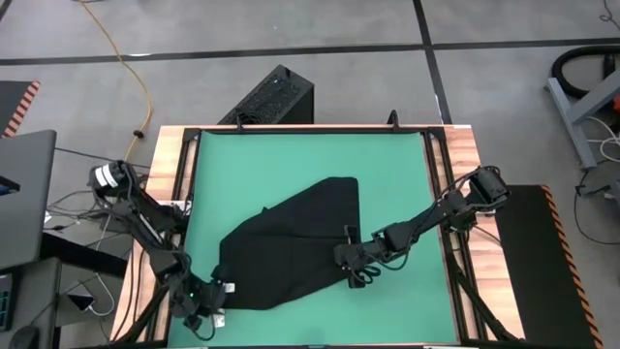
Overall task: Roll napkin
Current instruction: Fold the black table napkin
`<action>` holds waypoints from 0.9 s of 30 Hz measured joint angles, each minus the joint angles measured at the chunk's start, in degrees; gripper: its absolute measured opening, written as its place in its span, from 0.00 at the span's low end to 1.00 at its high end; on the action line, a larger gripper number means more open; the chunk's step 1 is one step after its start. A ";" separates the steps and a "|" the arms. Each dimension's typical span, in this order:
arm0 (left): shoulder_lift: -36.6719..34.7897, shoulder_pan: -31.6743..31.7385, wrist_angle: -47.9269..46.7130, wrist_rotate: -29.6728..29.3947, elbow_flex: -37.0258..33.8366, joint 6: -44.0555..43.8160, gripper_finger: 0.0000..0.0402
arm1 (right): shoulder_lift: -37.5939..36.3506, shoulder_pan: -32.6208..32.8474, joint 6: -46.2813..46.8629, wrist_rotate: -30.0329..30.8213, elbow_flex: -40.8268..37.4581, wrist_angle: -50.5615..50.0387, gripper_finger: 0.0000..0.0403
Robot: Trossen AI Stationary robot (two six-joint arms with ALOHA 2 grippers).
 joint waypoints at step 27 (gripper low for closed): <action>6.93 -3.00 -17.98 -4.85 6.49 -3.62 0.24 | 0.02 0.00 -0.02 -0.02 0.00 -0.15 0.05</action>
